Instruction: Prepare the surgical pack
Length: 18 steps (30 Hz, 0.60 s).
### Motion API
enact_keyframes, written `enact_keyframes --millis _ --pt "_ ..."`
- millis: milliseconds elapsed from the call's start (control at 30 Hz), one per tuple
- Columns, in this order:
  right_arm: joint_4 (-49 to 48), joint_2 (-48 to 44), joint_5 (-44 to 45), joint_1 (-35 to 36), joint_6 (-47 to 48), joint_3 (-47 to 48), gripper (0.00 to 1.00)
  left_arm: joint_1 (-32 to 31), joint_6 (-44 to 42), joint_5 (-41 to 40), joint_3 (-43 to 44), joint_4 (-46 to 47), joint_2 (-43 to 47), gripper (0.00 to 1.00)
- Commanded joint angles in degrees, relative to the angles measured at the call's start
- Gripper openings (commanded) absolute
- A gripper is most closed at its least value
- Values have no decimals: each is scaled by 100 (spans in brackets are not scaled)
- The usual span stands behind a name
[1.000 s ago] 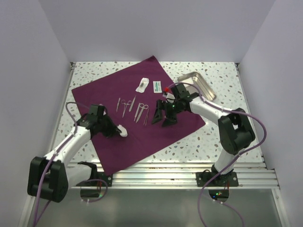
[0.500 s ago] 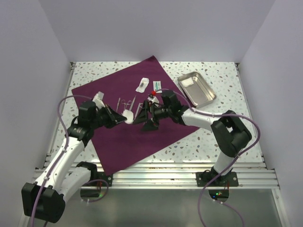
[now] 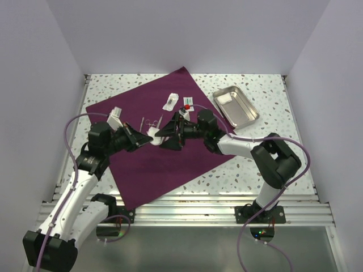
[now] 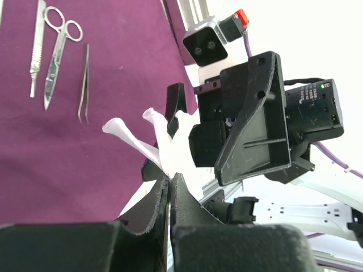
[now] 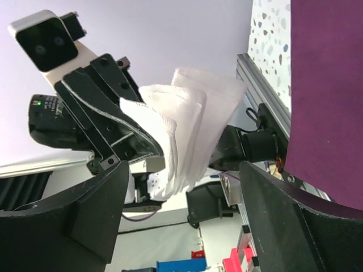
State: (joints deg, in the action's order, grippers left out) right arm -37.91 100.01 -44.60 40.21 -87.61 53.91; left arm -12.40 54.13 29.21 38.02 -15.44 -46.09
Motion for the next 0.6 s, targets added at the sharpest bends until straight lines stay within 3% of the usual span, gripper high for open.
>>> enact_keyframes --millis 0,433,567 --pt "-542 1 153 84 -353 199 81 -25 141 207 4 270 117 0" --pt "-630 256 294 110 -371 427 64 -25 265 296 -154 164 460 0" --pt "-621 379 303 110 -283 576 47 -25 291 322 -233 129 539 0"
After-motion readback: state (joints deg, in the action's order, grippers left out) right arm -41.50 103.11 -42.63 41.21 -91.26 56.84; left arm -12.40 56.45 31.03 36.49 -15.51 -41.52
